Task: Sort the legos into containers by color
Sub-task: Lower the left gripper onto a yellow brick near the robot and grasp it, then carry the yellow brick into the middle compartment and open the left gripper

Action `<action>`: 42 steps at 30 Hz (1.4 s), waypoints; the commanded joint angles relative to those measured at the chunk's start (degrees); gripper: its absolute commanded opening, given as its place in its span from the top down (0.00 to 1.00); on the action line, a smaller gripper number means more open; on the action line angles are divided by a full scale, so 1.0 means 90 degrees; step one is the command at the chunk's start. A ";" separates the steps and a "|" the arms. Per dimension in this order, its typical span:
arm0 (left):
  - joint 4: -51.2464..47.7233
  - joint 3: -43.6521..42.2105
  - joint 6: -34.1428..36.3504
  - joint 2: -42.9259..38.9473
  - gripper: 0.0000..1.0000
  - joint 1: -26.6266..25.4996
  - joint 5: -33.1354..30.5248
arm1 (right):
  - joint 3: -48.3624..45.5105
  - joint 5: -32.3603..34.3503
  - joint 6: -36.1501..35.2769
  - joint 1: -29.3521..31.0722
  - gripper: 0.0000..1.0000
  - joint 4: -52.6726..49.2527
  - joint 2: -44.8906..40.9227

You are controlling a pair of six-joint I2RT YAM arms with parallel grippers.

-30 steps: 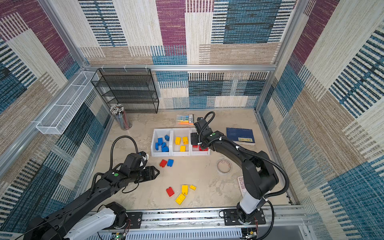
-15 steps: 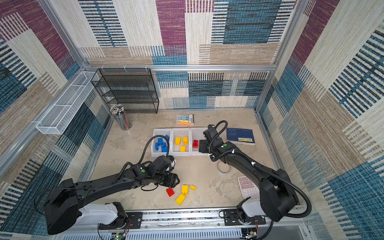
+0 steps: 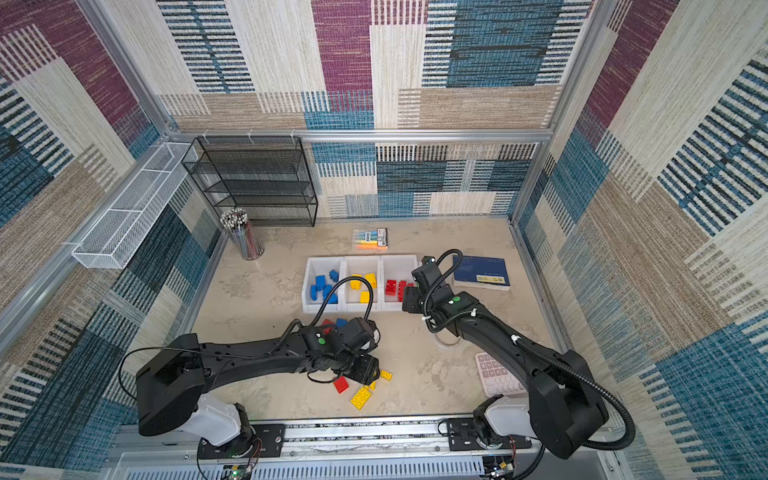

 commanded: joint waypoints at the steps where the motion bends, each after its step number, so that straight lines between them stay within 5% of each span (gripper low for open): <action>1: -0.0276 0.0118 -0.0024 0.0139 0.38 -0.0109 0.0007 | -0.0062 0.0038 0.0046 -0.0003 0.25 0.0187 -0.0067; 28: -0.0545 0.0568 0.0248 0.0435 0.72 -0.0231 -0.0276 | -0.0401 0.0147 0.0104 -0.0043 0.25 0.0032 -0.0647; 42: -0.0912 0.2132 0.1372 0.0364 0.74 0.0981 -0.0543 | -0.0348 0.0169 0.0102 -0.0067 0.25 -0.0113 -0.0906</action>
